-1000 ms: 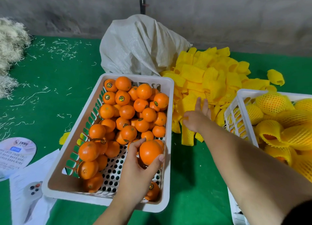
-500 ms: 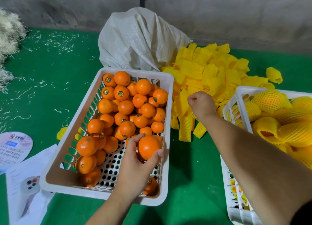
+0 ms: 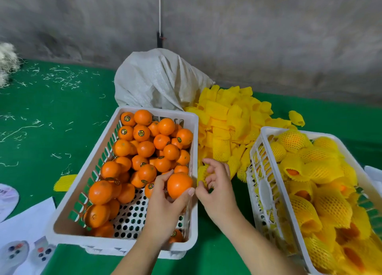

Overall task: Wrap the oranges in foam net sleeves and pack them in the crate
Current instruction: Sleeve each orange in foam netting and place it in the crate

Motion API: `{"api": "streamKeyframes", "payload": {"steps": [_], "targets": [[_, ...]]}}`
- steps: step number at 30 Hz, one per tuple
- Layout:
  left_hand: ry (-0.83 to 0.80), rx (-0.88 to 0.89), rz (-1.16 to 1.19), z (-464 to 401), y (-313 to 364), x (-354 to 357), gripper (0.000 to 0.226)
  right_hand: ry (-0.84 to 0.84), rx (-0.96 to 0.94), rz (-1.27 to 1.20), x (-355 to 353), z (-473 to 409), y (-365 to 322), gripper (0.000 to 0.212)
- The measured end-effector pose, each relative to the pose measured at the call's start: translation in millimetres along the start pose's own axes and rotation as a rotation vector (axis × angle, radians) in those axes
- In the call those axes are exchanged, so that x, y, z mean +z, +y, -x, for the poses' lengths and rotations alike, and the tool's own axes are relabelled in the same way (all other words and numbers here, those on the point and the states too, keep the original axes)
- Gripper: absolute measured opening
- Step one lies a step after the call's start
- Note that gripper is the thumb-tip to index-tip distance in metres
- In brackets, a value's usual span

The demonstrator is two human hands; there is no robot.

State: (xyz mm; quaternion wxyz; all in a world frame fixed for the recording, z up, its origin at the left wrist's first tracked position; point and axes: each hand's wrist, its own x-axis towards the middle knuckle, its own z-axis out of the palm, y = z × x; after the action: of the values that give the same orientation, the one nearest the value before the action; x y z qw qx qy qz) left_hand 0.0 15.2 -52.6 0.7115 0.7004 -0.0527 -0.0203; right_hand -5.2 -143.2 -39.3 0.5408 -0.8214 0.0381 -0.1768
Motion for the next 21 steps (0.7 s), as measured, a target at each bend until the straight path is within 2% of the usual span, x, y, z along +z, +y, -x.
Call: {"api": "streamKeyframes", "payload": {"steps": [1,3,6,8,11,12,14,15,17,19,21], "targets": [[-0.006,-0.002,0.023,1,2,2,0.053,0.039,0.062,-0.043,-1,4,-2,0.069],[-0.019,-0.046,0.083,4,4,5,0.051,0.119,0.235,-0.28,-3,13,-7,0.062],[-0.104,-0.167,0.147,6,6,8,0.055,0.216,0.416,-0.691,-4,22,-13,0.037],[-0.182,-0.225,0.164,7,6,9,0.053,0.23,0.466,-0.64,-6,24,-16,0.025],[-0.25,-0.255,0.196,9,6,10,0.05,0.202,0.567,-0.623,-10,27,-16,0.042],[-0.256,-0.265,0.218,9,4,9,0.051,0.199,0.606,-0.703,-12,28,-16,0.047],[-0.27,-0.298,0.289,8,2,6,0.055,0.141,0.653,-0.889,-17,30,-20,0.041],[-0.286,-0.31,0.321,8,2,6,0.059,0.092,0.668,-0.89,-19,32,-23,0.035],[-0.328,-0.316,0.366,8,4,5,0.067,0.023,0.688,-0.709,-21,35,-24,0.025],[-0.356,-0.293,0.4,10,6,5,0.069,0.077,0.663,-0.493,-19,33,-23,0.016],[-0.351,-0.269,0.443,12,8,5,0.074,0.211,0.557,-0.307,-21,29,-22,0.012]]}}
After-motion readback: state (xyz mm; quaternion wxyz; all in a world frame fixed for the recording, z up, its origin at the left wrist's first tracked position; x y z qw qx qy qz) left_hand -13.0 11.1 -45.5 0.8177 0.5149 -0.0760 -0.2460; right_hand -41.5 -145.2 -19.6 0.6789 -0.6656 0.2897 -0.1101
